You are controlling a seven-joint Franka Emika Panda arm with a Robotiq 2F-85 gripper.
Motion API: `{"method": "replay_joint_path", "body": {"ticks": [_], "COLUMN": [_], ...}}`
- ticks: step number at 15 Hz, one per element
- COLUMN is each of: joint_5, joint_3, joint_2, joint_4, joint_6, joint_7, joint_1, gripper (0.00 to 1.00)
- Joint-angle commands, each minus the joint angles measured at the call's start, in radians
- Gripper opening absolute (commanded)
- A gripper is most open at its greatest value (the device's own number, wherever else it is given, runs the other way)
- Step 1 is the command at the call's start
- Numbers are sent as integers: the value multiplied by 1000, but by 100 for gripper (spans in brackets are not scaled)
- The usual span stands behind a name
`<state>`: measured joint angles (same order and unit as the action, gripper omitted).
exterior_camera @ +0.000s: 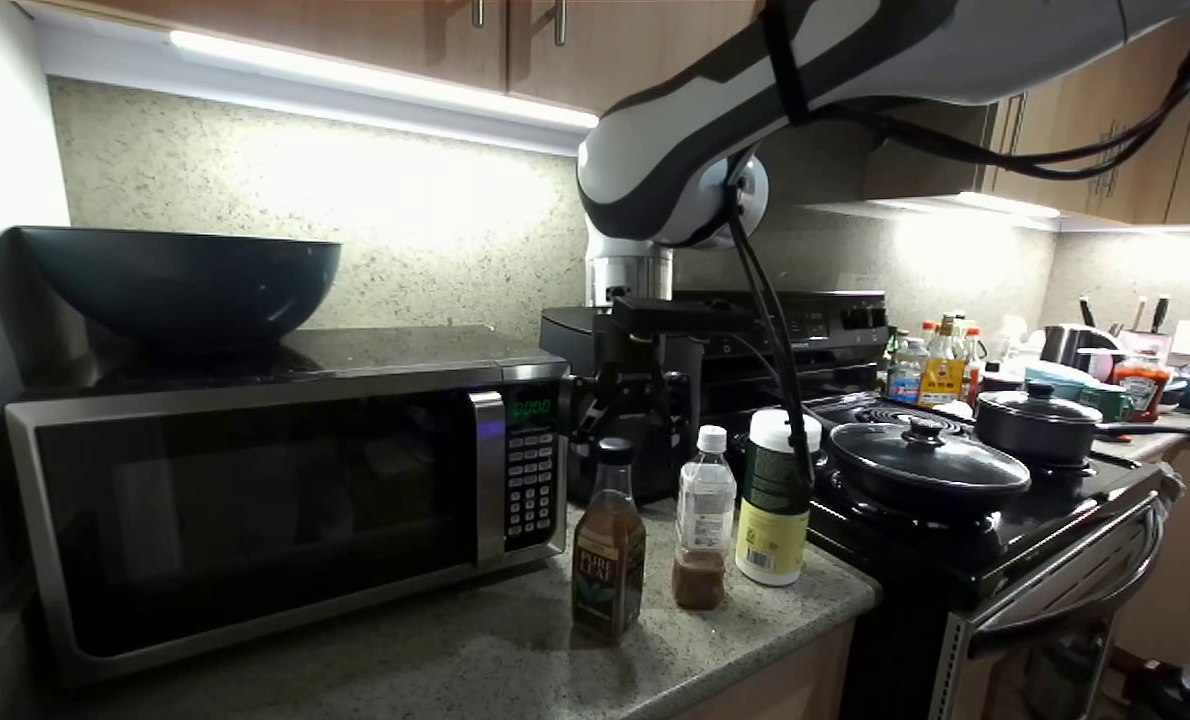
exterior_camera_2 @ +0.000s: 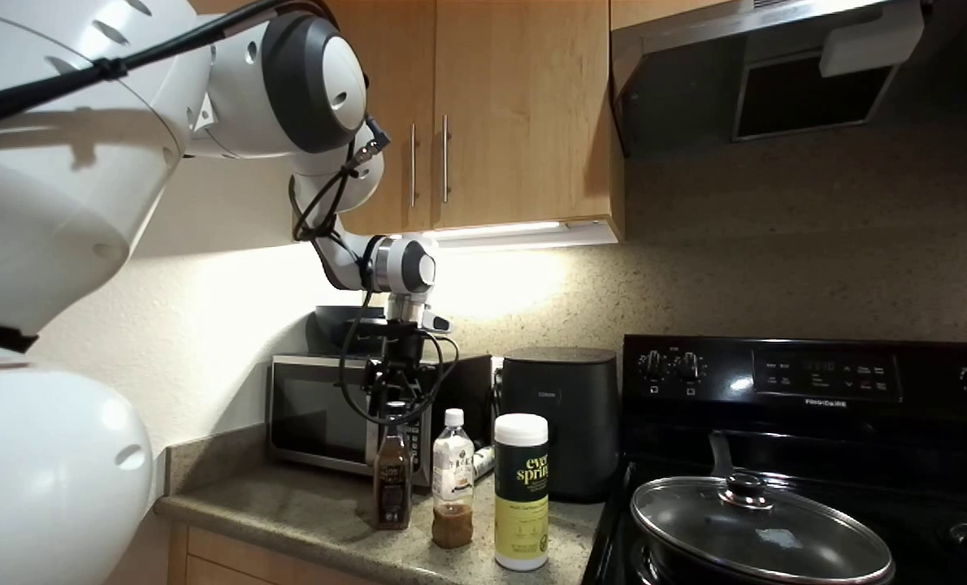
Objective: Move the oil bottle to the back, the plastic bottle to the right and then bring the oil bottle back
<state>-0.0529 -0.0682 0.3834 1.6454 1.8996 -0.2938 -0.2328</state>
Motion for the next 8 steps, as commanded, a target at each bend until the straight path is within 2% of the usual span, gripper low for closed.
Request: {"method": "replay_joint_path", "body": {"ticks": [1,8], "joint_5": [12,105], "joint_3": [-11,-13], "joint_2": [-58,-171], "joint_4": [41,95], "joint_6": [23,93], "joint_7": [-20,-121], "joint_1": [5,-30], "gripper": [100,100]}}
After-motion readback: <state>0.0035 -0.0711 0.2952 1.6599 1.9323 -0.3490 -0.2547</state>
